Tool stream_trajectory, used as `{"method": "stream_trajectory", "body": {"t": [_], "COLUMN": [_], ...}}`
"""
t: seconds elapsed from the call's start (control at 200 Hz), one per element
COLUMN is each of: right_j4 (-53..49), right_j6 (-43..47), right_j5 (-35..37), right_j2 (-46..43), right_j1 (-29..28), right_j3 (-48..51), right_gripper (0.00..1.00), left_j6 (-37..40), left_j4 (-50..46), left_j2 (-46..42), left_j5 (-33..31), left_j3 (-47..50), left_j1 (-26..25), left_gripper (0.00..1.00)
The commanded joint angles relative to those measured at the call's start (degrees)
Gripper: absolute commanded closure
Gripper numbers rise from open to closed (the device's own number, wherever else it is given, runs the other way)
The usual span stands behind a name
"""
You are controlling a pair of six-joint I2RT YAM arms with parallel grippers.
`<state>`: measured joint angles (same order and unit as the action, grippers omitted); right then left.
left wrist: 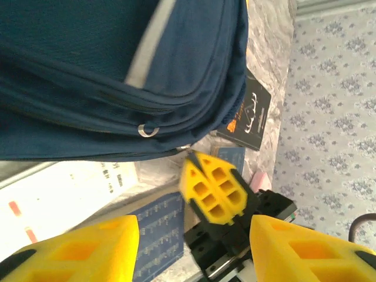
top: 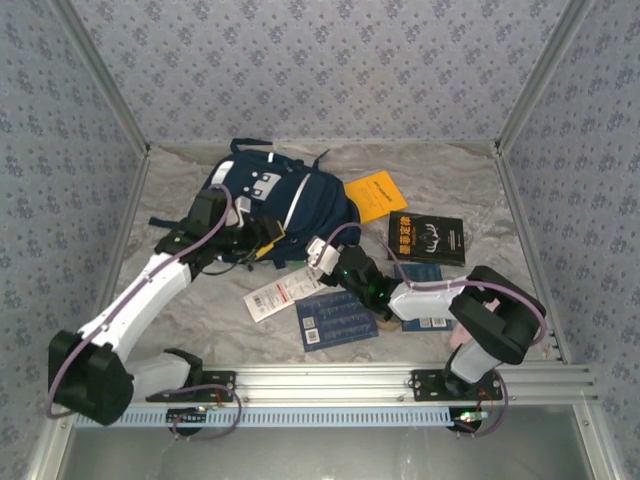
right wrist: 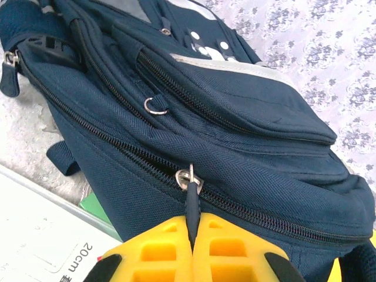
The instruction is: Pack books, pencil case, and school supplies into a backpack
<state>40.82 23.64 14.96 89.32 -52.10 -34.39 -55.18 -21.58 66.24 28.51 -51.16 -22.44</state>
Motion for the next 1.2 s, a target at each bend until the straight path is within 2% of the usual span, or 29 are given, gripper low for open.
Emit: {"method": "stream_trajectory", "body": {"t": [0.0, 0.165, 0.365, 0.62, 0.754, 0.934, 1.194], "right_j4": [0.2, -3.5, -4.7, -4.8, -6.9, -18.7, -36.0], "right_j6": [-6.3, -10.3, -10.6, -10.7, -11.5, -17.8, -27.8], "right_j5": [2.9, 2.0, 2.4, 2.1, 2.0, 3.1, 3.6], "right_j2": [-3.8, -5.3, -5.8, -6.7, -7.3, -8.4, -9.9], "right_j1": [0.4, -1.0, -3.2, -6.3, -6.9, -6.9, -2.8], "right_j3": [-0.3, -0.9, -0.8, -0.9, -1.3, -4.6, -10.1], "right_gripper": [1.00, 1.00, 1.00, 1.00, 1.00, 1.00, 1.00], "left_j6": [-5.1, -13.9, -16.3, -17.4, -17.3, -13.7, -11.0], "left_j4": [-2.6, 3.2, 5.3, 10.8, 11.2, 9.0, 9.2], "left_j2": [-1.6, -3.5, -1.2, 8.5, 12.4, 14.0, 16.0], "left_j5": [-1.7, -2.0, -5.6, -6.8, -7.8, -11.3, -10.1], "left_j3": [5.4, 11.0, 10.8, 9.7, 8.1, 5.1, 5.5], "left_j1": [0.4, 0.3, 0.3, 0.7, 1.2, 2.4, 3.9], "left_gripper": [0.45, 0.34, 0.31, 0.31, 0.34, 0.46, 0.87]}}
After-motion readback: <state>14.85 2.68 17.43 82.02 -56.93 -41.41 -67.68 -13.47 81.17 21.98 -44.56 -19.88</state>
